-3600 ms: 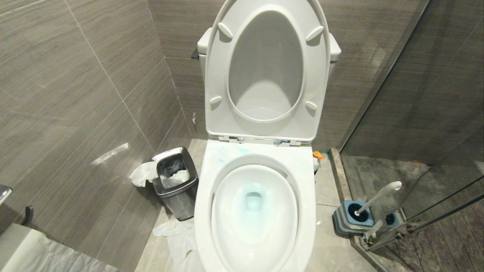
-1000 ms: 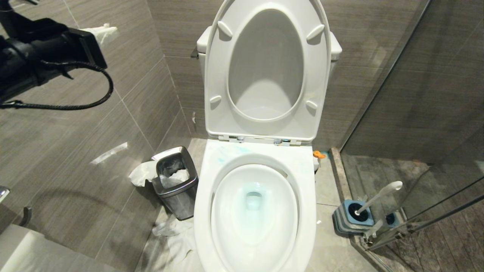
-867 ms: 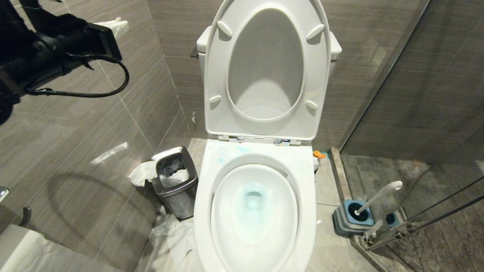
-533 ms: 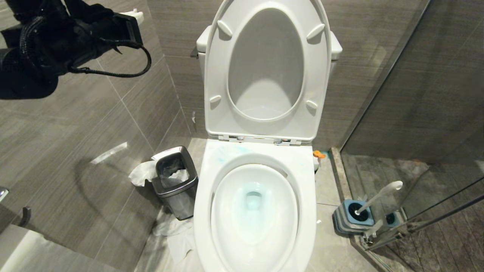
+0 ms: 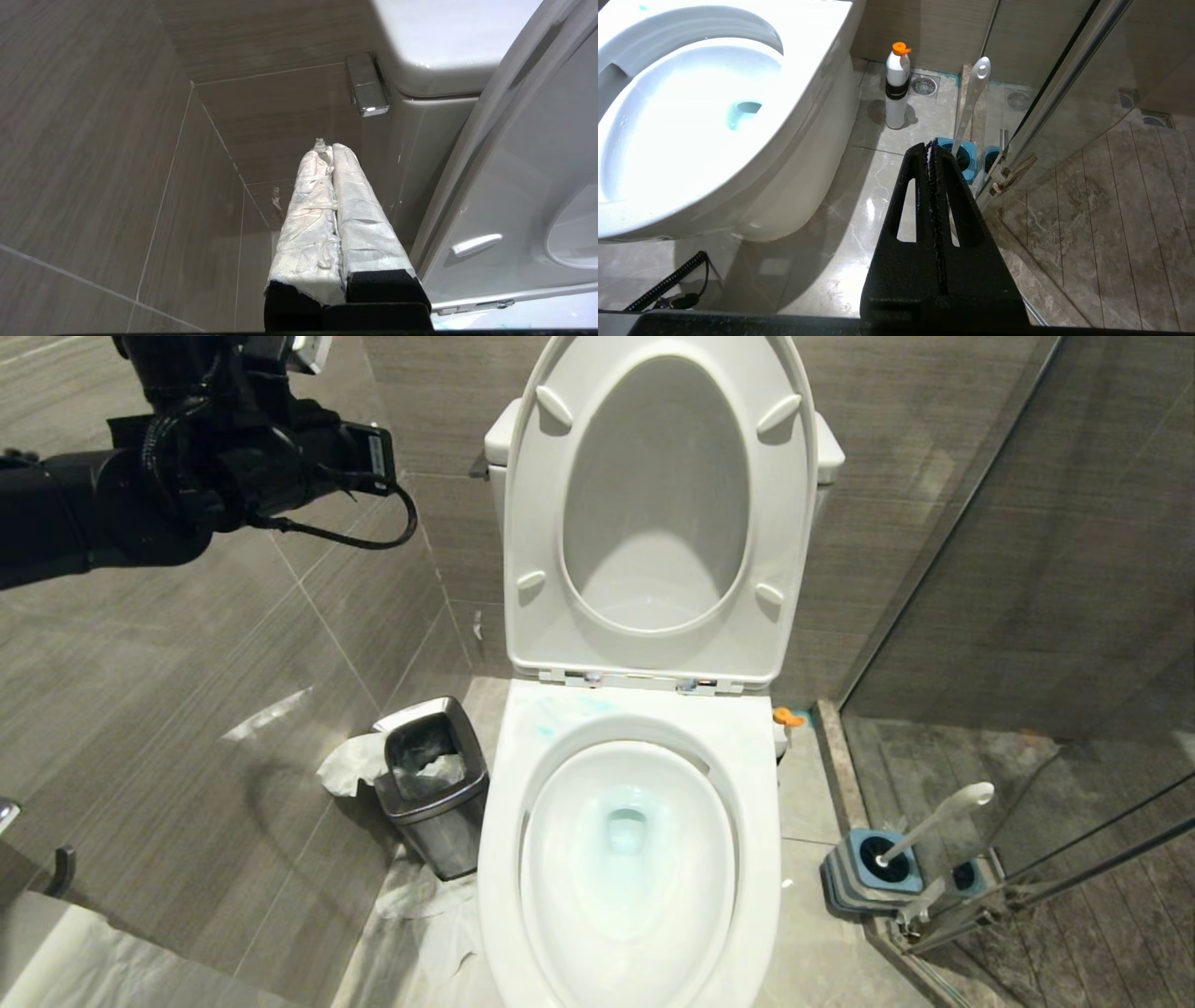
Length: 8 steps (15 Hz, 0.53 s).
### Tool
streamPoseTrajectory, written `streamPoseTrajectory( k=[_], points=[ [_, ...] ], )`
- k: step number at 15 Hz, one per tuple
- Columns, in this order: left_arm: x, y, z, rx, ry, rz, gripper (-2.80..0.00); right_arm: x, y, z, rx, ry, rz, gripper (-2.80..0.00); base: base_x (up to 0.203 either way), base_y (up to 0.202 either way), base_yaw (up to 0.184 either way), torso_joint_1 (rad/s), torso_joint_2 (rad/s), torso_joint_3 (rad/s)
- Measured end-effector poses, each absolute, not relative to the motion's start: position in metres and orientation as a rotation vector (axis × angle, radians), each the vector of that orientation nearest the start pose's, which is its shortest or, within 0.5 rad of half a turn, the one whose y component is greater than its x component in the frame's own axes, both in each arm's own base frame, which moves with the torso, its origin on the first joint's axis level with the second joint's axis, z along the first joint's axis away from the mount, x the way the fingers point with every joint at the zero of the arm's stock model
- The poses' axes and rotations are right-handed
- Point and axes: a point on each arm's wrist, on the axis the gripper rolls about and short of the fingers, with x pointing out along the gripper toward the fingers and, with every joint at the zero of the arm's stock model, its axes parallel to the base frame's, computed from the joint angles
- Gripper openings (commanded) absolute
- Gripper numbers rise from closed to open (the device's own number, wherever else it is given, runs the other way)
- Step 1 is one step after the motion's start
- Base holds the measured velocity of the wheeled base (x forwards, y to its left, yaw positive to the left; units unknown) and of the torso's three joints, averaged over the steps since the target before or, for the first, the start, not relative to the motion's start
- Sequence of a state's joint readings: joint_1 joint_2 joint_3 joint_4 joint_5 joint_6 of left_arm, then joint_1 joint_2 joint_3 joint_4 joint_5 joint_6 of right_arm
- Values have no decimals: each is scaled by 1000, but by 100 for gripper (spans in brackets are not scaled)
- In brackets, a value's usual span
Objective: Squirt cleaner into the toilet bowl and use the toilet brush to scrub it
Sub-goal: Flush the toilet
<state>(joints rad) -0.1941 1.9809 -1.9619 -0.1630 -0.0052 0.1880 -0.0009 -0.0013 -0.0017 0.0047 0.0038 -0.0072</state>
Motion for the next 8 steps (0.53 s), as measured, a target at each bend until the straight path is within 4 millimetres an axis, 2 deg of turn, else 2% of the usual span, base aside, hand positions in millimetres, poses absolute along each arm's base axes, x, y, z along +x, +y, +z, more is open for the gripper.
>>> streamPoseTrajectory(
  k=[8],
  points=[
    [388,-77,364,158,-168,-168,-280,-23,0,75,-7,1,3,-280,0,0,0,0,0,0]
  ],
)
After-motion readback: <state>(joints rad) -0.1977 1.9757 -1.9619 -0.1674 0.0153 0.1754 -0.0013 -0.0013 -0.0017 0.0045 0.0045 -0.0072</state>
